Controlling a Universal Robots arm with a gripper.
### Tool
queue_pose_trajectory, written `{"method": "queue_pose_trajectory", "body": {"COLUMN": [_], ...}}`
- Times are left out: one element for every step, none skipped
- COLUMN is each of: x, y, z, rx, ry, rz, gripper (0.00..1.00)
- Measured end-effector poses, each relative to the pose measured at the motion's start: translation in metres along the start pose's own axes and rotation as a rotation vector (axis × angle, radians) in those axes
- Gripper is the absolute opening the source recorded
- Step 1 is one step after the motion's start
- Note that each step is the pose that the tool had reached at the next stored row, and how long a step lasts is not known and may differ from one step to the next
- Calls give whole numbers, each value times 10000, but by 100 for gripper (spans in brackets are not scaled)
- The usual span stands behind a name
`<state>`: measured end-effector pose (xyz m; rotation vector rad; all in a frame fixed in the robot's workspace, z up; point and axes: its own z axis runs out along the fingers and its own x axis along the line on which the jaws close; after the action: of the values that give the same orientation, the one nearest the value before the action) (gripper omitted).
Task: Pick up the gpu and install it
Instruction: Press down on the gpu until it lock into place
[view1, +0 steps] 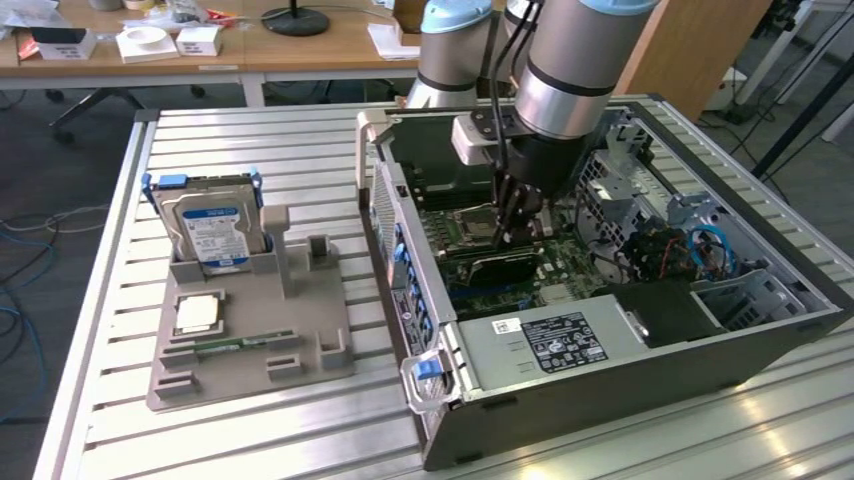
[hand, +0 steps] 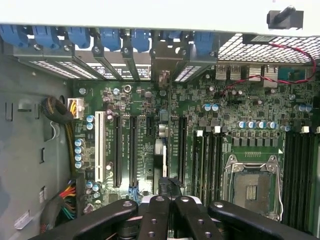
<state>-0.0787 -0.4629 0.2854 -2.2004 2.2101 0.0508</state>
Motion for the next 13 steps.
{"method": "queue_pose_trajectory", "body": {"x": [1,3,3,4,5,6,7,7,7,7,7,7,7], "y": [2,4,7,11,14,18,22,22,23,23,23,23,23], "z": [2,5,11,19,29,52,77,83,82,82,83,91,103], "rx": [0,1,1,0,1,0,0,0,-1,-1,-1,1,1], "ry": [-1,-1,-1,-1,-1,-1,-1,-1,1,1,2,-2,-2], "rz": [1,1,2,3,3,1,0,0,1,1,1,2,1], "gripper": [10,10,10,10,10,10,10,10,10,10,10,10,10]}}
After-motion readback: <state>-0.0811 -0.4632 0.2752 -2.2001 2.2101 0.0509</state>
